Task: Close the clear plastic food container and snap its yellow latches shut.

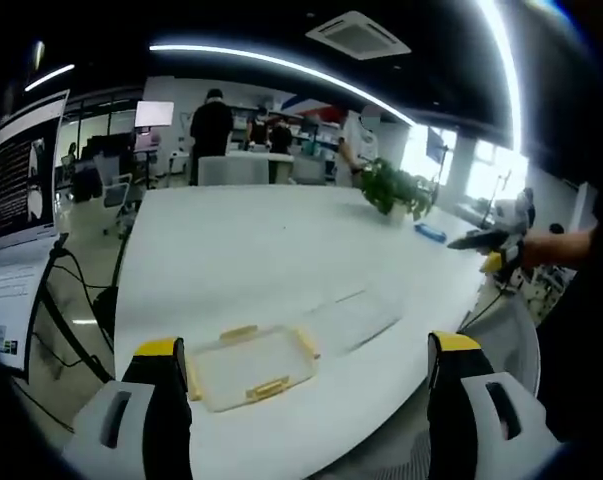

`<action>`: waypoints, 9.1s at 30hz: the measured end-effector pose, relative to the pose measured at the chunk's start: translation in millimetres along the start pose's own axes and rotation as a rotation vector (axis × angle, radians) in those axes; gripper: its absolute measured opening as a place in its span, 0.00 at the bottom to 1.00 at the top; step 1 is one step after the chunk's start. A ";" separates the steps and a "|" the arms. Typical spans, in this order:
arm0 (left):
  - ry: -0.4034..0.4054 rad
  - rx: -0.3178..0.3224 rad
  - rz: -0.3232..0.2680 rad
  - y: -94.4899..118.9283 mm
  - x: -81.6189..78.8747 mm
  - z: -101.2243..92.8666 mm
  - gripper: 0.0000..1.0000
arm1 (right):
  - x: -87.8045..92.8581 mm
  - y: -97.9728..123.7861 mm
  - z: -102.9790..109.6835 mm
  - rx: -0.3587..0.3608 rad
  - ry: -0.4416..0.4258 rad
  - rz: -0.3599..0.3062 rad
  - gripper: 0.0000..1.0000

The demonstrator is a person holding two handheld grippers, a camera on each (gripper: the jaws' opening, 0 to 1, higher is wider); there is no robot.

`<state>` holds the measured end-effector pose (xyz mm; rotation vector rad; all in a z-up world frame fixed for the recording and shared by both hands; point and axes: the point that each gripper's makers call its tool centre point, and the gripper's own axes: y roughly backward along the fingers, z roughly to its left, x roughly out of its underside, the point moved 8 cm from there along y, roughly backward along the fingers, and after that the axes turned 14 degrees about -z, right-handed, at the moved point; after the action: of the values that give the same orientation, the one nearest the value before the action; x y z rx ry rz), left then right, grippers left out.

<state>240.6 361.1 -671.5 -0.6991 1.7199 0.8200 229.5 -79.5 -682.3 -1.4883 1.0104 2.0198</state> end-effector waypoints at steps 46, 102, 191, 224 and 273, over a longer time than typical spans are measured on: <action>-0.033 0.004 -0.011 14.1 2.7 23.9 0.99 | -1.5 -22.4 16.8 0.037 0.009 0.004 0.99; -0.027 -0.010 0.022 25.8 31.9 84.6 0.99 | -12.2 -112.2 56.2 -0.061 0.085 0.074 0.93; -0.178 0.200 0.283 -16.8 58.7 157.1 0.99 | 4.2 -217.8 96.0 -0.416 0.338 0.236 0.81; -0.371 0.414 0.444 -47.5 68.8 175.2 0.99 | 12.7 -249.2 94.8 -0.497 0.361 0.249 0.77; -0.527 0.740 0.637 -89.0 93.4 177.1 0.54 | 49.5 -309.1 102.8 -0.652 0.636 0.546 0.47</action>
<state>384.0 445.0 -814.4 0.5500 1.5792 0.6229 367.7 193.2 -805.1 -2.5395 1.1338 2.4561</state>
